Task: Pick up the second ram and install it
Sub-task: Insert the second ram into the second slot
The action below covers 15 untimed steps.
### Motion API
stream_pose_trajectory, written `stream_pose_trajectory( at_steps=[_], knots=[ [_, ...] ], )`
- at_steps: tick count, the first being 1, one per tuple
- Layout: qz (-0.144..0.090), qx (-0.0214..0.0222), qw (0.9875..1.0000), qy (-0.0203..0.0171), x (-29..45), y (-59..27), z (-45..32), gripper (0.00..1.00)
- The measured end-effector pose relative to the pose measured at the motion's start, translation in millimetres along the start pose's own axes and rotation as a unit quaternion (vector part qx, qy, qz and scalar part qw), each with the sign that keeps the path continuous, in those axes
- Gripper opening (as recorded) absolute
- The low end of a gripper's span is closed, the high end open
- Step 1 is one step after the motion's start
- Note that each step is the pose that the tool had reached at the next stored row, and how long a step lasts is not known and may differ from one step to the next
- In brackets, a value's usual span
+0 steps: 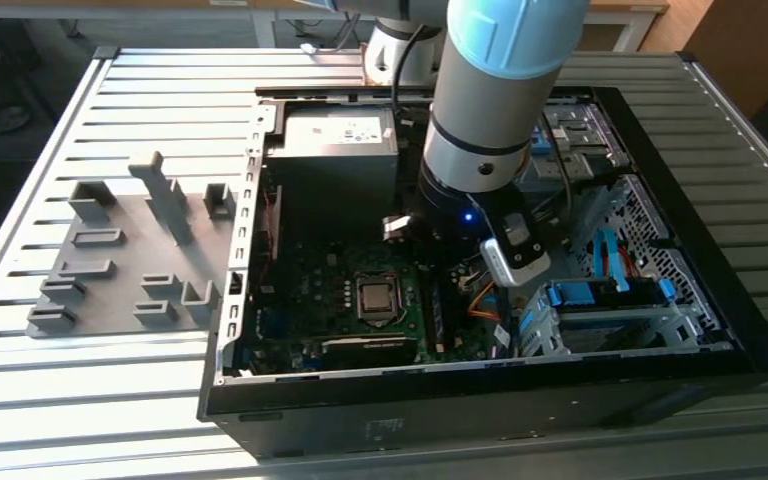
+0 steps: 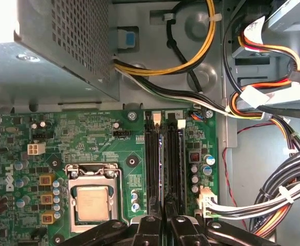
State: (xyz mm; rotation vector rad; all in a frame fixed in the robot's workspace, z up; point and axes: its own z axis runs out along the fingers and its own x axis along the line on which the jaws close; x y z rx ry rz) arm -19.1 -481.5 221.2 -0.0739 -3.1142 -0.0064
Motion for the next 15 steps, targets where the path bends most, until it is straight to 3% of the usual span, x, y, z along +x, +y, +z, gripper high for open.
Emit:
stream_pose_trajectory(
  at_steps=[15],
  knots=[
    [0.002,-0.0012,1.0000,0.0001,0.4,0.5,7.2,0.14]
  ],
)
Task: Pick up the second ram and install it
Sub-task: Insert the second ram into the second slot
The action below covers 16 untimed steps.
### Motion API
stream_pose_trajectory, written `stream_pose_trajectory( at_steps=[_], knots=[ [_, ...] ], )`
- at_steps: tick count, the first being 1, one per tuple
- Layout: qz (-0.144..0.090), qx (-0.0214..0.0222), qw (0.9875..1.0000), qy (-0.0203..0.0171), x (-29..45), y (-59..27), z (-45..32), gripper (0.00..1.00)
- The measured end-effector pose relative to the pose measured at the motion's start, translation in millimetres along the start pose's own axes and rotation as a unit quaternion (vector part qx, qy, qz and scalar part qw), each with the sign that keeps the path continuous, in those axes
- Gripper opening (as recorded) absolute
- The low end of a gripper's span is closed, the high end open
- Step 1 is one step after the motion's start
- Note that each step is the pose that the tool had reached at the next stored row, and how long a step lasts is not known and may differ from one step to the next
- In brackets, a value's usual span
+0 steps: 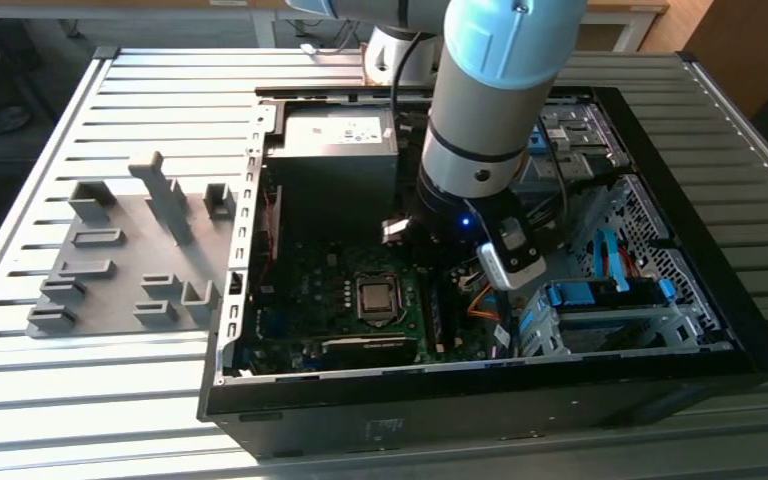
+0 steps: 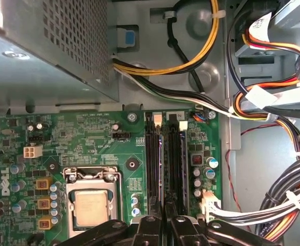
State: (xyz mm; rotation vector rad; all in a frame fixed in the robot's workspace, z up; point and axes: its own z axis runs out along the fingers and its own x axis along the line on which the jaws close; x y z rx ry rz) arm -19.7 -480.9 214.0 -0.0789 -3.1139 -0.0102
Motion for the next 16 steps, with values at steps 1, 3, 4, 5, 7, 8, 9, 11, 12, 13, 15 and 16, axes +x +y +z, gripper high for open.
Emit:
stream_pose_trajectory(
  at_steps=[1,3,4,5,7,8,9,11,12,13,15,16],
  knots=[
    [0.000,-0.0003,1.0000,0.0000,0.0,0.0,0.4,0.14],
    [0.000,-0.0005,1.0000,0.0000,0.0,0.0,0.7,0.14],
    [0.000,-0.0005,1.0000,0.0001,0.0,0.0,0.7,0.14],
    [0.000,-0.0005,1.0000,0.0000,0.0,0.0,0.8,0.14],
    [0.000,-0.0006,1.0000,0.0000,0.0,0.0,0.8,0.14],
    [0.000,-0.0006,1.0000,0.0000,0.0,0.0,0.8,0.14],
    [0.000,-0.0006,1.0000,0.0000,0.0,0.0,0.8,0.14],
    [0.000,-0.0007,1.0000,0.0000,0.0,0.0,0.9,0.14],
    [0.000,-0.0007,1.0000,0.0000,0.0,0.0,0.8,0.14],
    [0.000,-0.0007,1.0000,0.0000,0.0,0.0,0.7,0.14],
    [0.000,-0.0007,1.0000,0.0000,0.1,0.0,-1.5,0.14],
    [0.000,-0.0007,1.0000,0.0000,0.1,0.1,-3.4,0.14]
  ],
)
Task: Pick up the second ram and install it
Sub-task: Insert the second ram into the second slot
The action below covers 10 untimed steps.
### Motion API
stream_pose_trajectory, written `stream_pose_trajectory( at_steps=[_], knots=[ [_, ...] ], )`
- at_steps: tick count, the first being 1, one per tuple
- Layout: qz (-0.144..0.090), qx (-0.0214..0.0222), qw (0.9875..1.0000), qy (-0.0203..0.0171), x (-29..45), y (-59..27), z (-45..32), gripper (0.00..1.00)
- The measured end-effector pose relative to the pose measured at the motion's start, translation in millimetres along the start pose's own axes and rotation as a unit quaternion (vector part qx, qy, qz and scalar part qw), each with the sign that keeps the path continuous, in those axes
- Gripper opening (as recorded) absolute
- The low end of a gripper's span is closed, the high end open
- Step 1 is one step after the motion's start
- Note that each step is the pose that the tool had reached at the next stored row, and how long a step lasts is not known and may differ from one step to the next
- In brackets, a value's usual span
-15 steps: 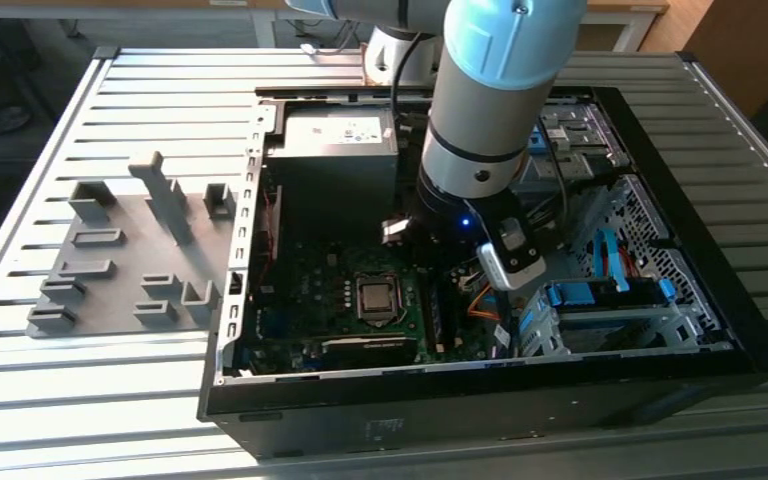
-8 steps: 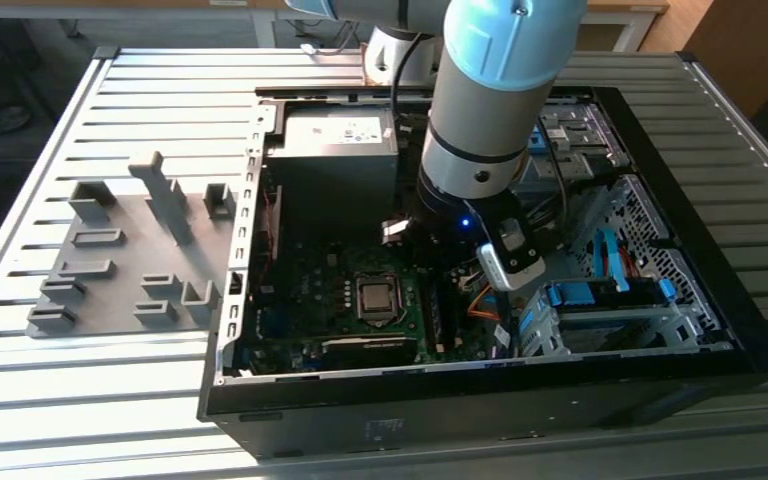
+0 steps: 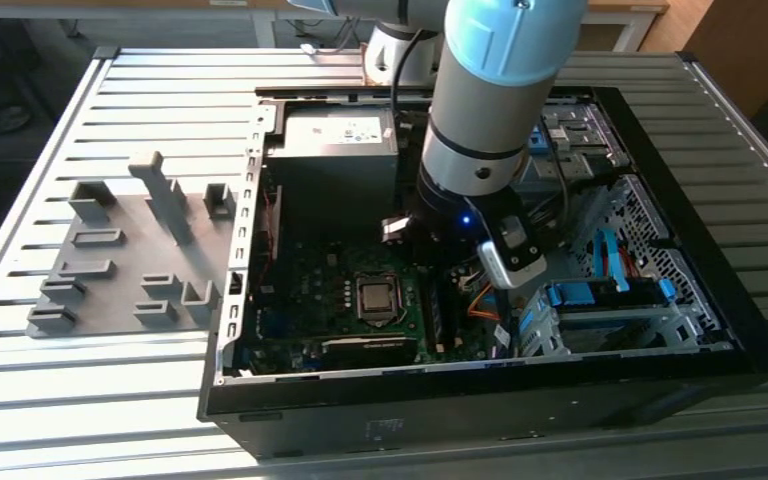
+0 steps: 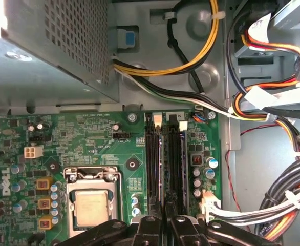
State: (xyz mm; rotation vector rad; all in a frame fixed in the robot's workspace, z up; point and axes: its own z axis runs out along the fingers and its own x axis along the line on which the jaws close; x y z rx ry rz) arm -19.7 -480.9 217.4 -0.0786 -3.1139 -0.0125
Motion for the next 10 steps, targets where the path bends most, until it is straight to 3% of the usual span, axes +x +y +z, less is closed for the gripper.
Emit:
stream_pose_trajectory(
  at_steps=[7,9,10],
  knots=[
    [-0.008,-0.0001,1.0000,0.0001,0.1,0.0,-2.3,0.14],
    [-0.010,-0.0032,0.9999,0.0003,0.0,-0.1,-2.1,0.14],
    [-0.010,-0.0068,0.9999,0.0004,0.0,0.0,-1.7,0.14]
  ],
)
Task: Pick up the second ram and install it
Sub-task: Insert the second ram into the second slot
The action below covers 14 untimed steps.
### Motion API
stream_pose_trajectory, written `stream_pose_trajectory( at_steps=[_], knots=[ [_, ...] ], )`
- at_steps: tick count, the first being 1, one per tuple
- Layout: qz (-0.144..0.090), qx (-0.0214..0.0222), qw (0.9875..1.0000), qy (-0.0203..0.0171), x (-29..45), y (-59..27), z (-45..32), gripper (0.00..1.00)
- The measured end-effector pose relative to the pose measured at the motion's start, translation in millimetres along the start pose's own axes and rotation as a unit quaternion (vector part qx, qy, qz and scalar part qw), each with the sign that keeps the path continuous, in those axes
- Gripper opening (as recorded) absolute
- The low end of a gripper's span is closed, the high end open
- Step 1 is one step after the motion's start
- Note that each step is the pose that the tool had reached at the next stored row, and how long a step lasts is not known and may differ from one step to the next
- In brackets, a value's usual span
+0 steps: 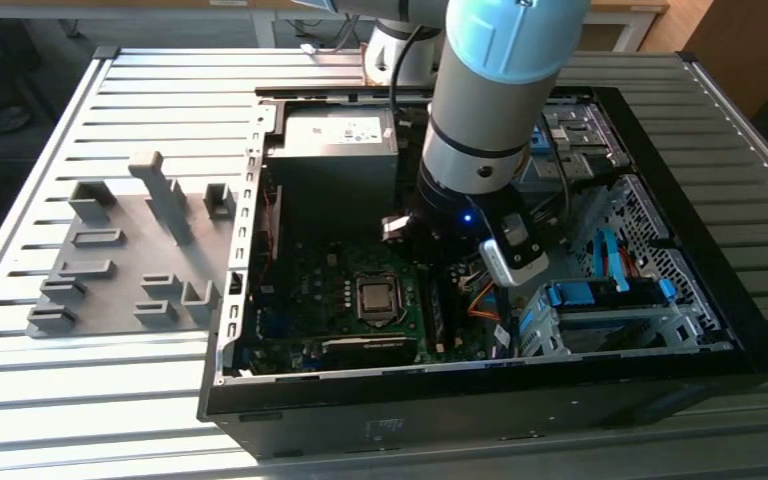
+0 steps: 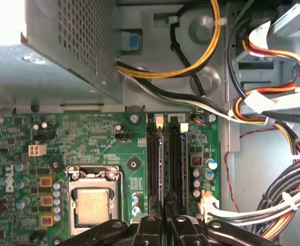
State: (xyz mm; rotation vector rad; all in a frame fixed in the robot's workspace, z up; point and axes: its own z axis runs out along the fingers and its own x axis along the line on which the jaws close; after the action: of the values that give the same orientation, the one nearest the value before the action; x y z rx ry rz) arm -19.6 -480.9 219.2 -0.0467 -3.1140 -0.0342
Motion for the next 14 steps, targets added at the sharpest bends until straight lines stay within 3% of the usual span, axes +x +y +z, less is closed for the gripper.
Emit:
stream_pose_trajectory(
  at_steps=[2,3,14],
  knots=[
    [0.000,-0.0092,1.0000,0.0003,0.0,0.0,0.5,0.14],
    [0.000,-0.0100,0.9999,0.0002,0.0,0.0,0.7,0.14],
    [-0.008,-0.0095,0.9999,0.0005,0.2,-0.2,1.2,0.14]
  ],
)
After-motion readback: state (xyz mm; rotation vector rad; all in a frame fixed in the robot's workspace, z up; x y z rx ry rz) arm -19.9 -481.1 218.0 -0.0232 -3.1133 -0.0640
